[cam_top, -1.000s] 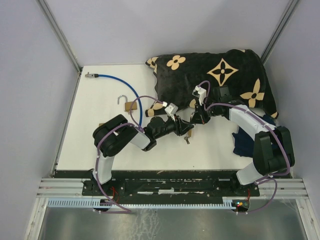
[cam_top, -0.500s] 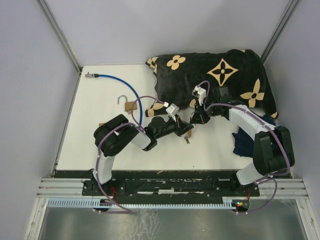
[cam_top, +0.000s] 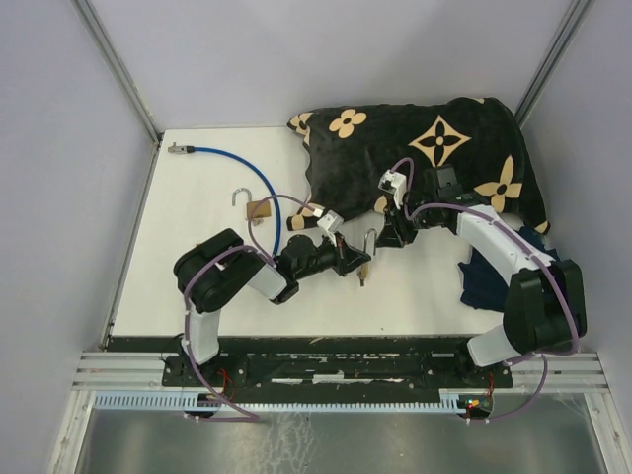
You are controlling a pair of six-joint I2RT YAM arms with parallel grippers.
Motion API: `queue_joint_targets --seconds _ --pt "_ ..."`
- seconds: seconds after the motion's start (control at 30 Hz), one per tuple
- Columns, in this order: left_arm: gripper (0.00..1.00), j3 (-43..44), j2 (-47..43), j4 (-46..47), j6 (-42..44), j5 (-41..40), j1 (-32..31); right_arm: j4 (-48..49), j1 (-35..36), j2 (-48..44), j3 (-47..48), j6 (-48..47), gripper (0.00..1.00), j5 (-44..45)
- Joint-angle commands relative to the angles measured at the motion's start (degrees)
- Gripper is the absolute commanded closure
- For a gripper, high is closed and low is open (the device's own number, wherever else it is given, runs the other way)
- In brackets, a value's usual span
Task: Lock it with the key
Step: Pick up the lock from the center of the board.
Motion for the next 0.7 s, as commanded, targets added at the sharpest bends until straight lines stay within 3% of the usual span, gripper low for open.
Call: queue_joint_targets --seconds 0.0,0.33,0.43,0.57,0.67 --pt "0.97 -3.0 -9.0 3.9 2.7 6.9 1.1 -9.5 -0.9 -4.6 4.6 -11.3 0.61 -6.7" --pt "0.97 -7.0 -26.9 -19.6 14.0 23.7 1.4 -22.1 -1.3 -9.3 7.6 -23.5 0.41 -16.9" --pt "0.97 -6.4 -31.7 -29.5 17.3 25.8 1.5 -20.0 -1.3 -10.3 5.7 -23.9 0.29 -18.6" --pt "0.97 -4.9 -36.0 -39.9 23.0 27.0 1.5 -24.3 0.2 -10.4 4.3 -33.3 0.14 -21.9" --pt "0.97 -3.6 -37.1 -43.6 24.6 28.7 1.5 -29.1 2.9 -9.6 3.7 -41.8 0.09 -22.1"
